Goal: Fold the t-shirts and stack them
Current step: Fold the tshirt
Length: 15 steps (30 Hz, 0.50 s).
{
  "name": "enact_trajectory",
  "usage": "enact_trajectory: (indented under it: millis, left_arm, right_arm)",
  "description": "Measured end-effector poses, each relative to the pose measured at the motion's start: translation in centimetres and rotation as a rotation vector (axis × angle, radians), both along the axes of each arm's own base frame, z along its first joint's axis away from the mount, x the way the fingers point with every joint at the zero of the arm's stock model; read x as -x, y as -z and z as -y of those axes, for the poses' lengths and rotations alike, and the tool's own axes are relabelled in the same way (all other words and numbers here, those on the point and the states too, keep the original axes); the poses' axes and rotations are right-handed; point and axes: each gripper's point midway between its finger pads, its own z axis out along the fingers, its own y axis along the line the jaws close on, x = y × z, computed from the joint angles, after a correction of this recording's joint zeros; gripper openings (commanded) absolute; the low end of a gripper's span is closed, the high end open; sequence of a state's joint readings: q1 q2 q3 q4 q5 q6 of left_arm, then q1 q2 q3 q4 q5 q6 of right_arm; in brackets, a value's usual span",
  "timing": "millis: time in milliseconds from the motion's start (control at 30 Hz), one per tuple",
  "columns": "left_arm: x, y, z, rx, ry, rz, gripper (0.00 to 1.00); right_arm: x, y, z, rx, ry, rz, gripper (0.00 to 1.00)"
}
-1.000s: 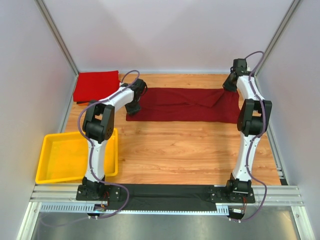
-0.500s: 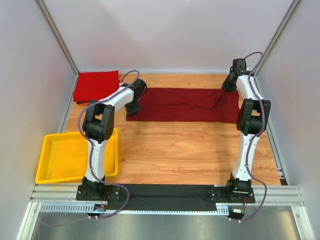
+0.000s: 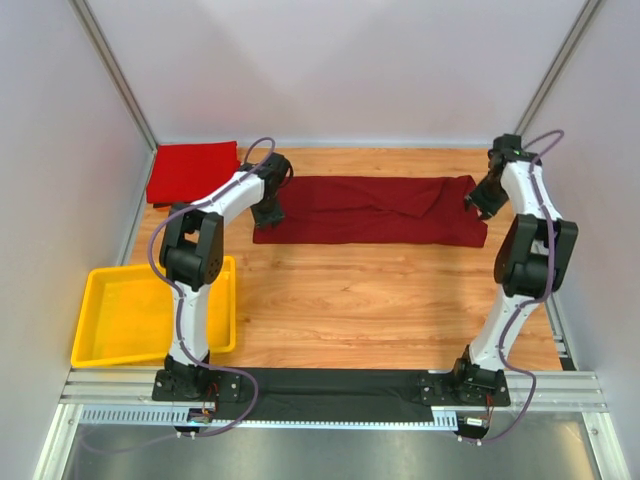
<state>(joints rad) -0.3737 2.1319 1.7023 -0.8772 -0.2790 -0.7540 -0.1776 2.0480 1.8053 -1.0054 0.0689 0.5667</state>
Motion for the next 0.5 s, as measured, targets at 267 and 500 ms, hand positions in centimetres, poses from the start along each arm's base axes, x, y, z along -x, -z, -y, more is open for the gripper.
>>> enact_trajectory:
  millis: [267,500]
  left_arm:
    - [0.6,0.6,0.4,0.024,0.028,-0.017,0.36]
    - [0.6,1.8,-0.1,-0.01,0.033,-0.04,0.36]
  right_arm:
    - [7.1,2.6,2.4,-0.026,0.163,-0.116,0.38]
    - [6.1,3.6,2.4,-0.008,0.168,-0.075,0.38]
